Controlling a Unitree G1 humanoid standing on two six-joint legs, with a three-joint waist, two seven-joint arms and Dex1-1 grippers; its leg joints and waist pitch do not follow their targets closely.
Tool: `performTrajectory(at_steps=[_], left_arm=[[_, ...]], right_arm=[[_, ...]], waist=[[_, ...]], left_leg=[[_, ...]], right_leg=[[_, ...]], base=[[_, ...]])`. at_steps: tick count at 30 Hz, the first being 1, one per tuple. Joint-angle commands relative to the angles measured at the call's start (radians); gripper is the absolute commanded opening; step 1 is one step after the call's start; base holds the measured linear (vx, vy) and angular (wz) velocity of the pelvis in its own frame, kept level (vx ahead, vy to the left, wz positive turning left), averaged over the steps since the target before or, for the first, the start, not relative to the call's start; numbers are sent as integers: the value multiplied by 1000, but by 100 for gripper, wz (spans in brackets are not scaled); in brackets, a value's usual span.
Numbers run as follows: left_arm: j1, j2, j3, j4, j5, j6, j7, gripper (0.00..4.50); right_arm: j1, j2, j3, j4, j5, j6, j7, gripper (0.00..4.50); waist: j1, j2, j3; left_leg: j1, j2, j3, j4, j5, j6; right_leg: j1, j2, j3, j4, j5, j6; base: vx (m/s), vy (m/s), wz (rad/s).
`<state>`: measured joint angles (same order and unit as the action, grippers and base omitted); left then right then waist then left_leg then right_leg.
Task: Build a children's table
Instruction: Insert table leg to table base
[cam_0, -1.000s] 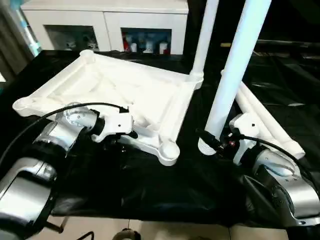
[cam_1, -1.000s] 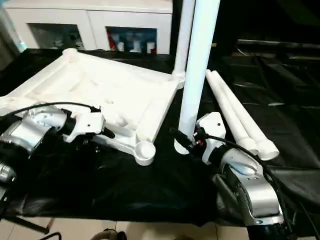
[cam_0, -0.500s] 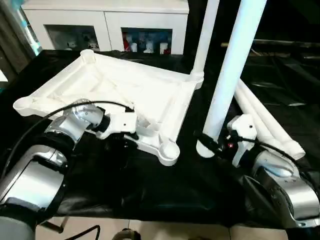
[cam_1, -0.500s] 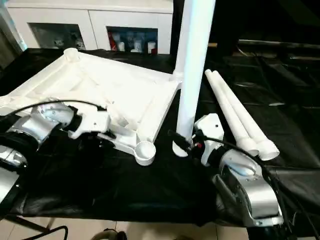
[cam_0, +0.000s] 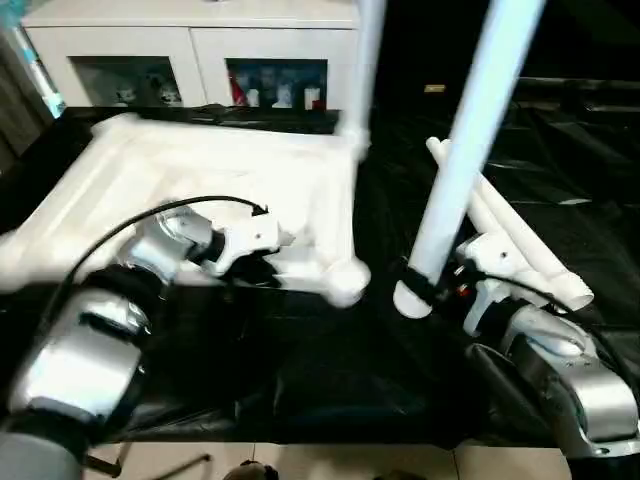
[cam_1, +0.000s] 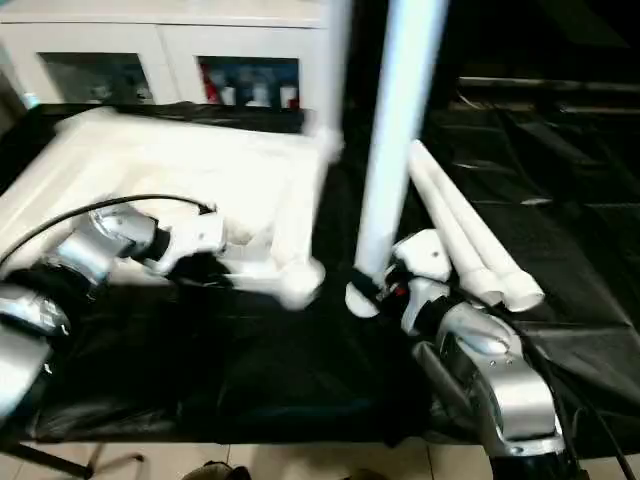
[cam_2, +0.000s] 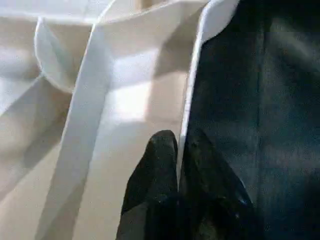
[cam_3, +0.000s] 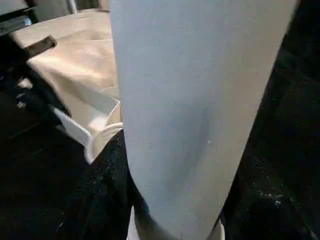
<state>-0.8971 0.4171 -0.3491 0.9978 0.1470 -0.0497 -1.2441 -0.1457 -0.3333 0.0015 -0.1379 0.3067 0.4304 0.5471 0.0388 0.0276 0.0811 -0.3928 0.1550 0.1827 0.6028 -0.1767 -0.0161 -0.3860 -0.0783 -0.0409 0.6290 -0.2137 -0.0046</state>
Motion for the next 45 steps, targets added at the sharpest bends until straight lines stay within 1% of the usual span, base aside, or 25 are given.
performTrajectory(at_steps=[1, 2, 3, 4, 5, 6, 7, 8, 10, 12, 14, 17, 18, 20, 22, 24, 29, 30, 33, 35, 37, 40, 41, 42, 45], left_arm=[[33, 1, 23, -60, -14, 88, 58, 9], [80, -4, 20, -138, -6, 132, 82, 4], [81, -5, 20, -139, -5, 133, 82, 4], [108, -16, 27, -182, -9, 156, 103, 4], [165, -41, 35, -263, -24, 154, 131, 4], [187, -52, 36, -291, -31, 144, 142, 4], [200, -58, 35, -305, -33, 134, 148, 4], [229, -71, 36, -342, -39, 129, 163, 4], [270, -95, 46, -400, -51, 143, 194, 4], [305, -107, 44, -464, -48, 181, 226, 4], [345, -119, 36, -520, -44, 193, 252, 4], [368, -126, 38, -561, -48, 216, 260, 4], [369, -126, 38, -562, -48, 216, 260, 4], [379, -113, 11, -578, -15, 219, 259, 4], [381, -104, -3, -582, 1, 224, 256, 0], [371, -97, -10, -577, 11, 230, 255, 0], [342, -105, -4, -555, -9, 254, 234, 0], [331, -107, -2, -543, -15, 260, 226, 0], [316, -107, 2, -525, -19, 260, 217, 0], [309, -106, 0, -514, -25, 230, 202, 0], [308, -109, 2, -511, -32, 225, 196, 0], [307, -112, 4, -508, -35, 231, 196, 0], [307, -113, 4, -506, -34, 231, 196, 0], [305, -116, 4, -499, -35, 228, 199, 0], [302, -118, 5, -492, -38, 225, 200, 0]], right_arm=[[-20, 9, -17, 5, 18, 15, -15, 190], [-30, 22, -27, 15, 26, 27, -32, 190], [-31, 23, -27, 15, 26, 27, -32, 190], [-37, 30, -33, 21, 35, 33, -38, 190], [-48, 40, -40, 29, 45, 42, -46, 190], [-53, 43, -43, 32, 49, 46, -47, 190], [-55, 45, -44, 34, 51, 48, -48, 190], [-60, 49, -45, 37, 53, 54, -49, 190], [-71, 56, -47, 41, 59, 68, -53, 190], [-84, 54, -38, 48, 57, 73, -47, 190], [-105, 50, -22, 67, 62, 65, -13, 190], [-124, 44, -11, 87, 59, 56, 10, 190], [-125, 43, -10, 87, 58, 55, 10, 190], [-151, 37, -3, 122, 45, 43, 21, 190], [-163, 36, -5, 136, 42, 39, 23, 190], [-183, 34, -12, 155, 42, 34, 31, 189], [-202, 32, -14, 177, 43, 21, 44, 189], [-212, 32, -11, 194, 38, 7, 47, 189], [-239, 40, -11, 244, 27, -22, 49, 189], [-275, 50, -5, 322, 8, -60, 51, 189], [-297, 58, -3, 372, 0, -81, 52, 189], [-324, 66, 1, 429, -3, -96, 64, 189], [-333, 67, 7, 447, -5, -97, 74, 189], [-347, 67, 19, 475, -7, -99, 96, 189], [-362, 65, 37, 504, -16, -99, 120, 189]], waist=[[12, -19, -74], [13, -15, -73], [12, -13, -72], [11, -16, -71], [12, -18, -70], [11, -20, -66], [11, -20, -66], [16, -15, -65], [20, -14, -66], [23, -14, -66], [21, -18, -66], [20, -19, -65], [21, -24, -65], [21, -27, -66], [21, -23, -66], [20, -24, -68], [22, -19, -70], [22, -10, -68], [19, -14, -68], [17, -11, -68], [18, -11, -70], [17, -10, -71], [15, -12, -70], [15, -18, -66], [16, -15, -63]], left_leg=[[20, 71, -28, -71, -142, 63], [19, 73, -28, -69, -120, 83], [19, 74, -28, -70, -122, 88], [21, 73, -26, -70, -131, 88], [22, 77, -28, -72, -140, 82], [23, 77, -26, -74, -160, 75], [23, 77, -26, -74, -160, 75], [26, 78, -26, -77, -186, 58], [31, 83, -27, -82, -204, 43], [31, 81, -25, -84, -208, 31], [25, 78, -26, -85, -208, 29], [26, 77, -23, -83, -201, 33], [27, 75, -21, -82, -193, 37], [26, 76, -21, -82, -180, 39], [26, 76, -21, -82, -174, 40], [27, 75, -20, -83, -157, 44], [28, 75, -18, -81, -133, 53], [29, 75, -19, -81, -143, 50], [30, 74, -17, -82, -173, 35], [28, 74, -18, -82, -176, 29], [31, 75, -16, -81, -168, 31], [29, 76, -16, -80, -145, 47], [28, 75, -16, -80, -143, 52], [27, 75, -15, -80, -152, 58], [30, 78, -15, -83, -178, 51]], right_leg=[[46, -87, 44, -68, -9, -320], [46, -88, 42, -67, 2, -316], [44, -86, 42, -69, -13, -311], [42, -83, 42, -73, -30, -307], [43, -87, 42, -73, -56, -305], [38, -84, 42, -80, -97, -296], [38, -84, 42, -80, -97, -296], [34, -82, 44, -83, -142, -279], [31, -80, 45, -82, -146, -269], [30, -79, 45, -82, -144, -254], [33, -82, 45, -83, -154, -240], [30, -81, 47, -87, -166, -229], [29, -80, 47, -88, -172, -224], [29, -81, 47, -88, -174, -219], [28, -79, 47, -87, -168, -215], [28, -77, 45, -84, -132, -221], [29, -76, 44, -80, -73, -236], [28, -78, 44, -80, -79, -241], [28, -78, 44, -85, -105, -244], [29, -79, 43, -84, -96, -250], [28, -78, 44, -82, -73, -256], [32, -78, 42, -76, -28, -267], [33, -77, 41, -76, -27, -271], [32, -78, 42, -78, -45, -272], [29, -79, 43, -85, -102, -261]], base=[[0, 0, 0], [0, 0, 0], [0, 0, 0], [0, 0, 0], [0, 0, 0], [0, 0, 0], [0, 0, 0], [0, 0, 0], [0, 0, 0], [0, 0, 0], [0, 0, 0], [0, 0, 0], [0, 0, 0], [0, 0, 0], [0, 0, 0], [0, 0, 0], [0, 0, 0], [0, 0, 0], [0, 0, 0], [0, 0, 0], [0, 0, 0], [0, 0, 0], [0, 0, 0], [0, 0, 0], [0, 0, 0]])
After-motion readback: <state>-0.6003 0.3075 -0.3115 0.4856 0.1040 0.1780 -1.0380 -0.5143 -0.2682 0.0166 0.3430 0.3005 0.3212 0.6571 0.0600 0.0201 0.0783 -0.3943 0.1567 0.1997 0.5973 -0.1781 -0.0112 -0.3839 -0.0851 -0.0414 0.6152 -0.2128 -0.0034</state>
